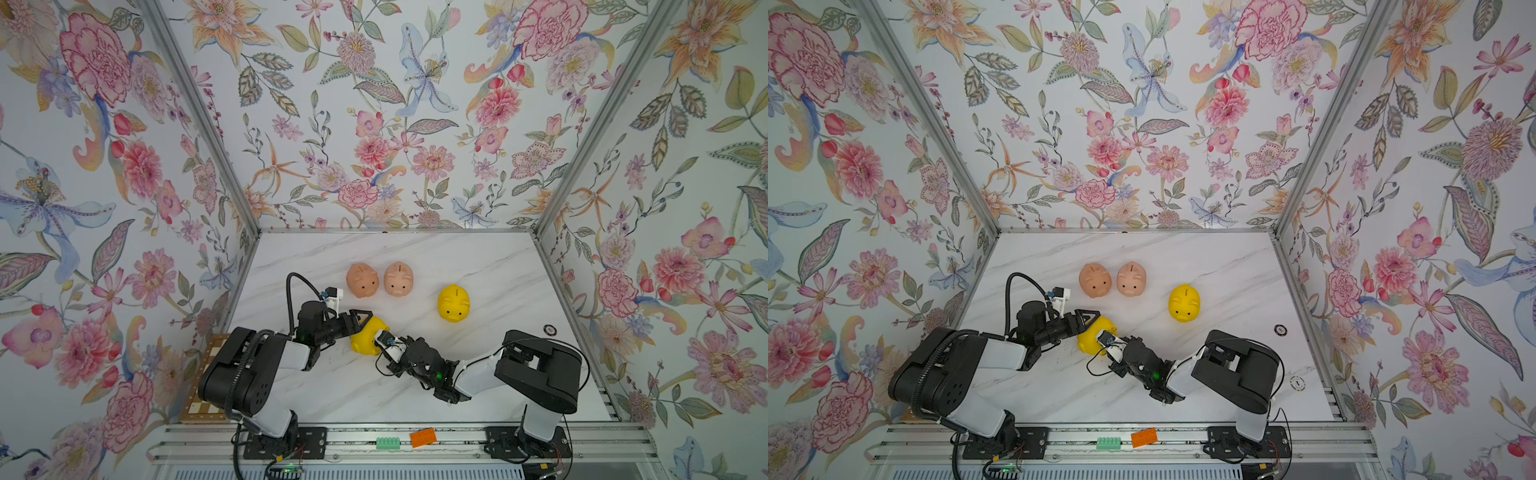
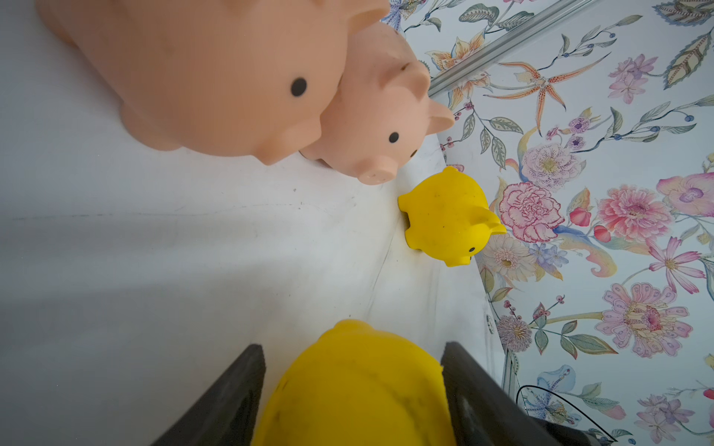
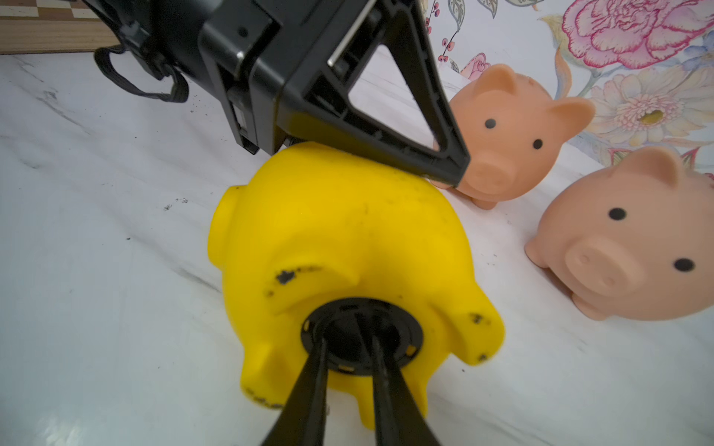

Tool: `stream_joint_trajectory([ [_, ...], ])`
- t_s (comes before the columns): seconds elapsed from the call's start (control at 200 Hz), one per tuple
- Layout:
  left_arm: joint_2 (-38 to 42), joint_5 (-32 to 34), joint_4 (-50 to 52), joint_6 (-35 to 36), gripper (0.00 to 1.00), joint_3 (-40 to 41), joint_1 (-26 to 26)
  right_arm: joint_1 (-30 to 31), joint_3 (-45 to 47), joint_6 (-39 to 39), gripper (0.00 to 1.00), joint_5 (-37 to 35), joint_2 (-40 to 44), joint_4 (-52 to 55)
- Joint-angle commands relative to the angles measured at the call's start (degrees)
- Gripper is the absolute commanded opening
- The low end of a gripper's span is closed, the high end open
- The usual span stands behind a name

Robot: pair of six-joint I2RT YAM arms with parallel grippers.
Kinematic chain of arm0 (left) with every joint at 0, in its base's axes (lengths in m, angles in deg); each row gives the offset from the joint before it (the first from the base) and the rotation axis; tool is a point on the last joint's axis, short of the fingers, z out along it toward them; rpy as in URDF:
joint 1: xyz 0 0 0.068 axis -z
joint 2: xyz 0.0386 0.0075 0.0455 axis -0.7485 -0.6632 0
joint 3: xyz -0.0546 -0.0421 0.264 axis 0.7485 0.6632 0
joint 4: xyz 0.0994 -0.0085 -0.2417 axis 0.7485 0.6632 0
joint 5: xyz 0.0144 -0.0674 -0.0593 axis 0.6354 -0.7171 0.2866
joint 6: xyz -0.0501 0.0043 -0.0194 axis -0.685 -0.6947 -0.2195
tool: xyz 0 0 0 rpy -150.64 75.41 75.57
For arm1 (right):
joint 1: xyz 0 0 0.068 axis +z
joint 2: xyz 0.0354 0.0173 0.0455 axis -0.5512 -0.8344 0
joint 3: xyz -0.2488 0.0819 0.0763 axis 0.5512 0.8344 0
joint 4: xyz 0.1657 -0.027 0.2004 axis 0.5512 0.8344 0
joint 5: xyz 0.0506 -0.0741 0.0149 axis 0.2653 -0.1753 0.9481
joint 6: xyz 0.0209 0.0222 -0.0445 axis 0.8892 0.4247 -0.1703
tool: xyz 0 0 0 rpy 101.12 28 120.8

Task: Open piggy banks
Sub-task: Open the lid on the piggy bank.

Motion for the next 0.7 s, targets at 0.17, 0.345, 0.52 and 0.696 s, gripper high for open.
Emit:
stream_joint_trajectory([
  [0.17,-4.58,2.96,16.69,3.68,0.75,4.43,-0.12,-1.01,-2.96,1.60,0.23,-1.19,-1.88,-0.47],
  [0.345,-4.29,2.87,16.27,3.55,0.74,4.69,-0.12,-0.99,-4.62,1.19,0.22,-1.03,-2.14,0.97],
  [0.52,-4.22,2.82,16.06,3.55,0.74,4.82,-0.12,-0.88,-6.22,0.81,0.19,-2.61,-2.32,2.87],
  [0.696,-3.97,3.17,15.89,3.67,0.74,5.00,-0.08,-1.10,-7.52,1.39,0.18,-1.51,-1.40,5.34],
])
